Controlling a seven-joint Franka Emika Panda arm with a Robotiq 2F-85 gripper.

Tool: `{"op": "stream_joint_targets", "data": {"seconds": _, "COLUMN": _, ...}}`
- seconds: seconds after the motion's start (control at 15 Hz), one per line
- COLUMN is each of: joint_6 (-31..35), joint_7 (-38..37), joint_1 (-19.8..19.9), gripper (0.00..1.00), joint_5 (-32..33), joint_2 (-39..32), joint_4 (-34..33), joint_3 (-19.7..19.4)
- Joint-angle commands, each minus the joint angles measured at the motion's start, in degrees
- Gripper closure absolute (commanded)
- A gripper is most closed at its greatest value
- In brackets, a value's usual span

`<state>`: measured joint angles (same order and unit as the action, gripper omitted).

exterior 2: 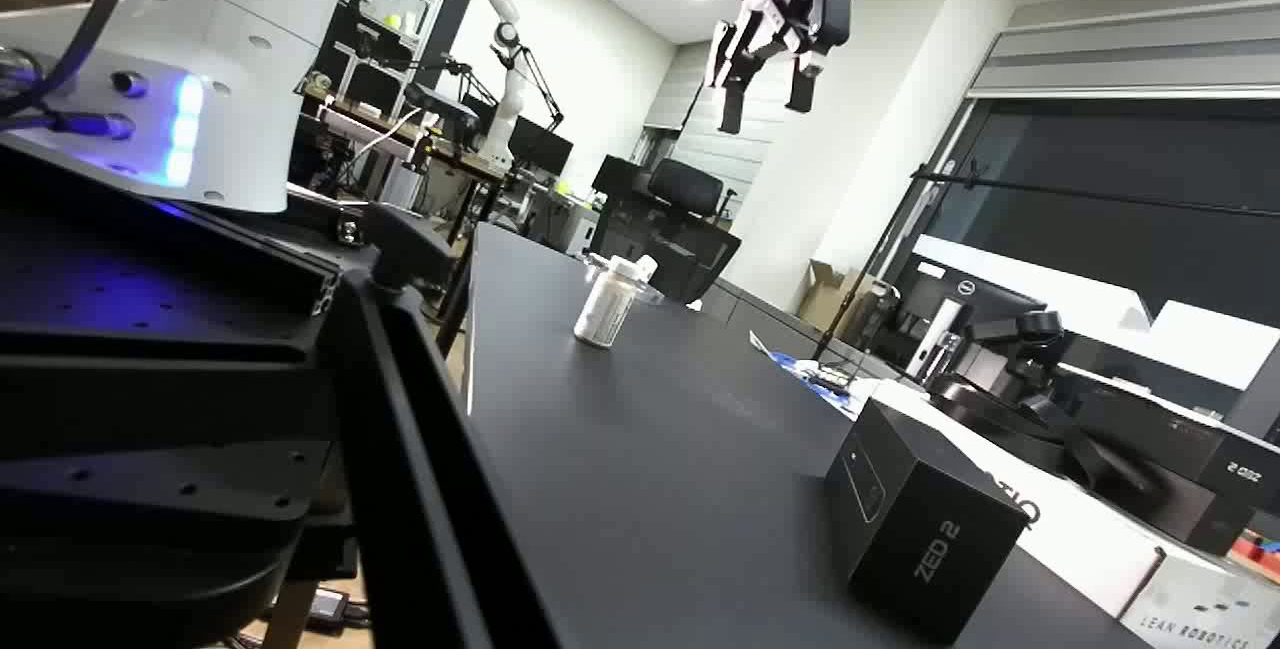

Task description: Put the bottle on the box

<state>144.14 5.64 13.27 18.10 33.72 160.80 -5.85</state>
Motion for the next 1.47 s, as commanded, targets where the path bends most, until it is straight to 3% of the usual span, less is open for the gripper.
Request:
{"op": "stream_joint_targets", "data": {"seconds": 0.0, "joint_6": -0.15, "joint_7": 0.09, "joint_1": 0.07, "gripper": 0.00, "joint_5": -0.16, "joint_2": 0.03, "joint_4": -0.06, "joint_3": 0.12}}
{"op": "stream_joint_targets", "data": {"seconds": 0.67, "joint_6": 0.38, "joint_7": -1.92, "joint_1": -0.17, "gripper": 0.00, "joint_5": -0.86, "joint_2": -0.86, "joint_4": -0.61, "joint_3": 0.94}}
{"op": "stream_joint_targets", "data": {"seconds": 1.13, "joint_6": 0.12, "joint_7": -3.28, "joint_1": -13.56, "gripper": 0.00, "joint_5": -14.69, "joint_2": -4.68, "joint_4": -5.61, "joint_3": 6.43}}
{"op": "stream_joint_targets", "data": {"seconds": 1.4, "joint_6": 0.37, "joint_7": -5.88, "joint_1": -17.42, "gripper": 0.00, "joint_5": -16.10, "joint_2": -9.39, "joint_4": -6.22, "joint_3": 11.20}}
